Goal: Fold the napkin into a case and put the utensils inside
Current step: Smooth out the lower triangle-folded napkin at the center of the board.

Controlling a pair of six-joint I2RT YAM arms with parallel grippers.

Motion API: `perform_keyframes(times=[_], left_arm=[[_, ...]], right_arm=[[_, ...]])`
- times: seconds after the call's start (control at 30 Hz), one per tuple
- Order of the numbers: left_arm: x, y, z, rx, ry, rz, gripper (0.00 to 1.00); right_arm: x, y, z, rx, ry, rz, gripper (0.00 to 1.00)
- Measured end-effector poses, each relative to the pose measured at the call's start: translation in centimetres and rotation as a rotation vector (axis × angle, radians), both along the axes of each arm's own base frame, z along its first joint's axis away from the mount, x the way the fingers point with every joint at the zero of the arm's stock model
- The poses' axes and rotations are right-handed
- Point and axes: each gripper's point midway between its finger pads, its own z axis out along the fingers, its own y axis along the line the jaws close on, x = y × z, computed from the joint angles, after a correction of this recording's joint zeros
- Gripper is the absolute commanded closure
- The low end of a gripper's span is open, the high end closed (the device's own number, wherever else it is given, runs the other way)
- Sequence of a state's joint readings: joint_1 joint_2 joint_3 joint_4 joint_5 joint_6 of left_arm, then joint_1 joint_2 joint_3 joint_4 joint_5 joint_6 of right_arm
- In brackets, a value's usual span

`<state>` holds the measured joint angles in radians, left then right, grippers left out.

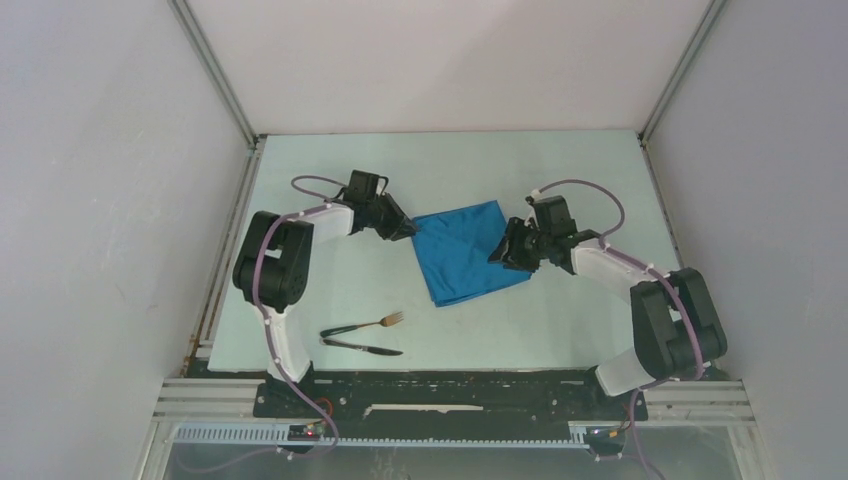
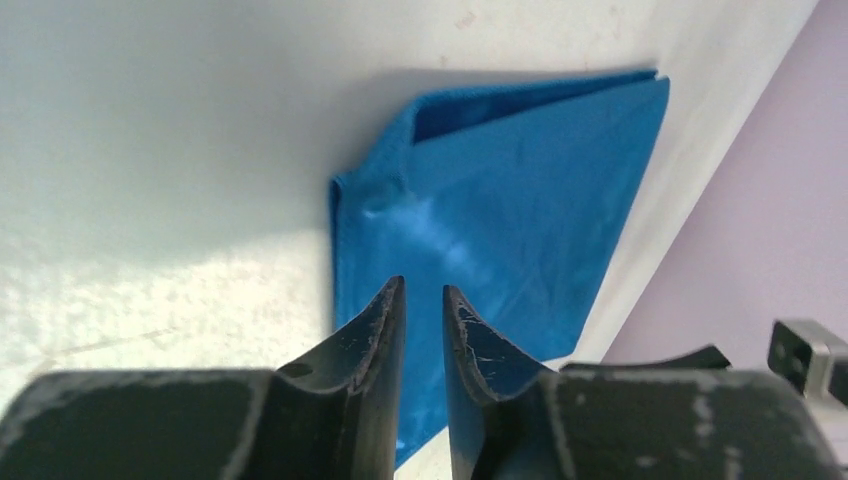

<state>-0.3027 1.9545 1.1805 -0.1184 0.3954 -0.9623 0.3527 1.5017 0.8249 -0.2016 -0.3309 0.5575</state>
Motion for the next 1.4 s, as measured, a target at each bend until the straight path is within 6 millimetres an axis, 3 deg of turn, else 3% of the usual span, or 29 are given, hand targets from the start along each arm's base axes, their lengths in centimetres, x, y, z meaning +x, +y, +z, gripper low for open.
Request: perform_keyframes(times=[0.2, 0.33, 0.47, 0.6, 0.7, 0.8, 0.93, 1.03, 1.13, 1.27, 1.4], left_arm=[[-1.2, -2.0, 1.6, -0.015, -0.024, -0.056, 0.72], [-1.6, -2.3, 1.7, -0.021, -0.017, -0.069, 0.65], [-2.2, -1.5, 2.9, 0.003, -0.026, -0.072, 0.55], [-3.1, 0.4, 8.8, 0.023, -0.147, -0.083, 0.49], [-3.9, 3.0, 14.3, 0.029, -0.292, -0.064, 0.47], [-5.2, 6.6, 17.0, 0.056, -0.378, -0.015, 0.44], [-7.4, 10.8, 16.0, 0.123, -0.361, 0.036, 0.43], [-9.1, 12.2, 14.1, 0.157, -0.309, 0.036, 0.43], [-10.7, 12.8, 12.6, 0.175, -0.263, 0.024, 0.43], [-11.6, 13.0, 12.1, 0.174, -0.253, 0.005, 0.43], [-12.2, 12.7, 11.4, 0.158, -0.238, -0.012, 0.43]], right_arm=[[-0.4, -3.4, -2.2, 0.020, 0.063, -0.065, 0.40], [-0.9, -4.4, -4.0, 0.015, 0.113, -0.076, 0.38], [-1.0, -4.4, -3.5, -0.021, 0.088, -0.058, 0.24], [-1.2, -2.8, -0.1, -0.130, 0.001, 0.023, 0.12], [-0.9, 0.6, 4.0, -0.206, -0.134, 0.134, 0.12], [-2.2, 4.4, 6.3, -0.265, -0.237, 0.254, 0.14], [-5.2, 8.2, 5.5, -0.364, -0.255, 0.411, 0.18], [-6.1, 10.2, 3.7, -0.436, -0.211, 0.489, 0.19], [-5.9, 12.1, 1.6, -0.483, -0.168, 0.535, 0.21], [-6.3, 12.8, -0.6, -0.538, -0.109, 0.574, 0.29], [-6.5, 13.3, -1.5, -0.571, -0.086, 0.593, 0.36]])
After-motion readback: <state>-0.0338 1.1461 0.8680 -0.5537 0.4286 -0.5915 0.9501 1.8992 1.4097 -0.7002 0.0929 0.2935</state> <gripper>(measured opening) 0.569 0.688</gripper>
